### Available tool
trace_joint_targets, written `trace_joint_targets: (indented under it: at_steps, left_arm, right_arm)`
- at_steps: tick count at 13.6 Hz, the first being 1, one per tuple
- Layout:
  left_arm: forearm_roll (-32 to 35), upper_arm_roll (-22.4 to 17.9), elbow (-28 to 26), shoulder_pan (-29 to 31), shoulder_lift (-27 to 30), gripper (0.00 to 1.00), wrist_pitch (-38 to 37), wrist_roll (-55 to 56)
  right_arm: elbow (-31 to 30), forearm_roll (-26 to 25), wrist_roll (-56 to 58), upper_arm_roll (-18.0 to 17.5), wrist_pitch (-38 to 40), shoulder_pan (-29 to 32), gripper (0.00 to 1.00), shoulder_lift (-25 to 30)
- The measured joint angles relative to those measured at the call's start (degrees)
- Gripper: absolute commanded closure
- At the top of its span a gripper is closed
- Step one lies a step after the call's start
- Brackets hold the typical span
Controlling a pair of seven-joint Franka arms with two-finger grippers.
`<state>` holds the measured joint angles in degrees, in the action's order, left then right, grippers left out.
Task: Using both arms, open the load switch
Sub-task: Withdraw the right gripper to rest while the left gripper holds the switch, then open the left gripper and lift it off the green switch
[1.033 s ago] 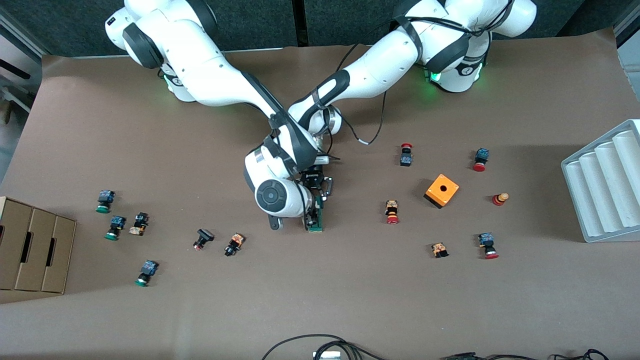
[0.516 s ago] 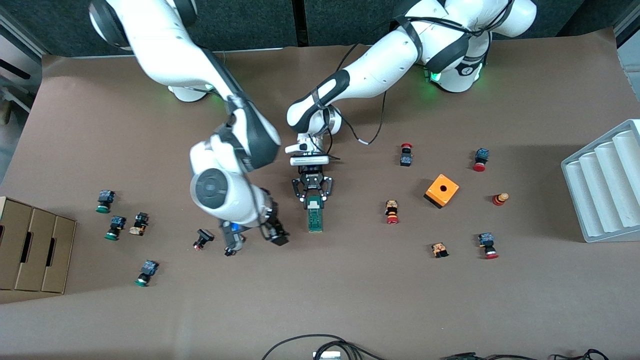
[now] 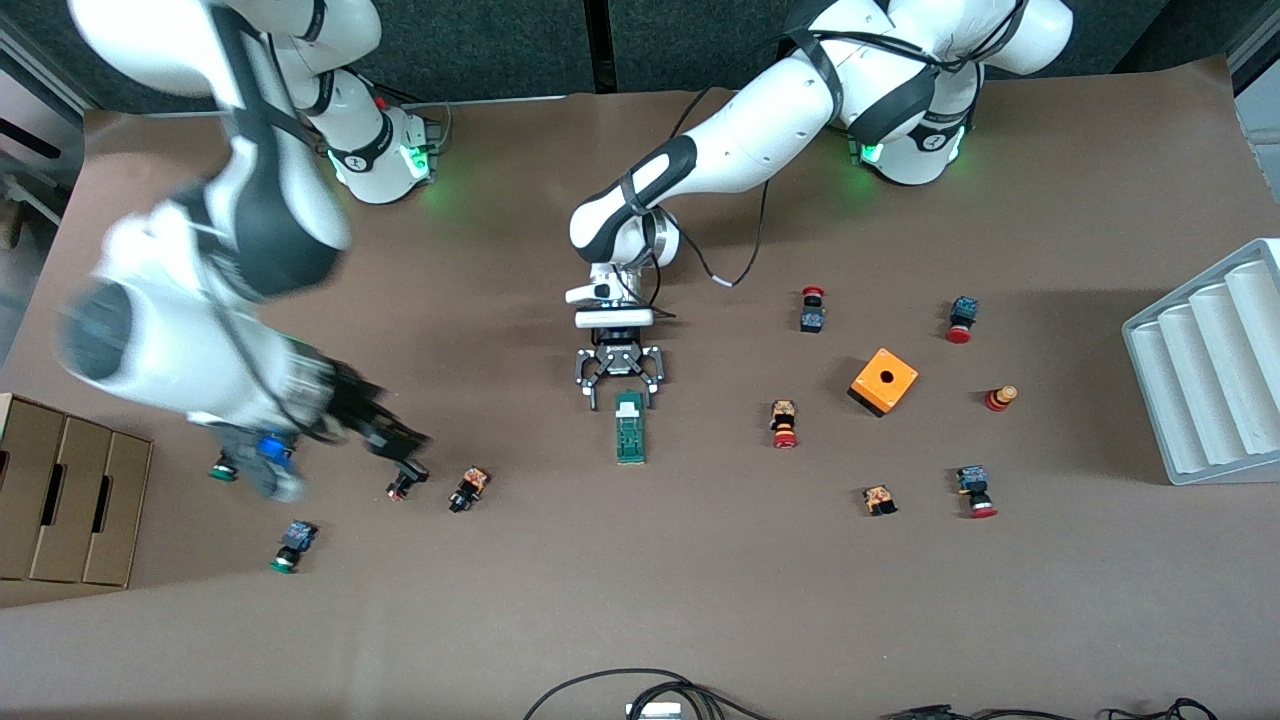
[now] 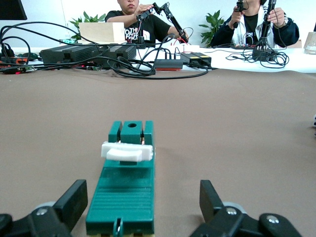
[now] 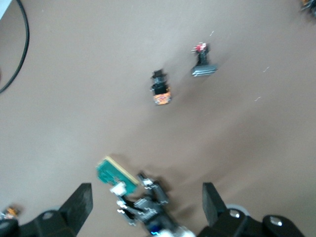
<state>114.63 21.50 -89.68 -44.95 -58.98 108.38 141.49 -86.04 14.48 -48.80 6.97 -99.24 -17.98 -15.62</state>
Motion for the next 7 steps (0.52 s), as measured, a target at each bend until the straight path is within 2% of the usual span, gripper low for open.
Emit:
trace_joint_targets:
  at_steps: [2, 4, 7]
  left_arm:
    - [-0.9, 0.0, 0.2, 0.0, 0.2, 0.00, 0.0, -0.1]
    - [-1.2, 0.0, 0.0, 0.0, 0.4, 0.00, 0.0, -0.9]
    - [-3.7, 0.0, -0.9, 0.0, 2.2, 0.00, 0.0, -3.7]
  right_arm:
    - [-7.6, -3.2, 11.1, -2.6, 1.2, 5.6, 0.01, 8.7]
    - [-12.3, -5.8, 22.5, -3.0, 2.8, 9.7, 0.01, 14.7]
    - [-14.5, -9.5, 37.1, -2.7, 3.3, 14.2, 0.01, 17.8]
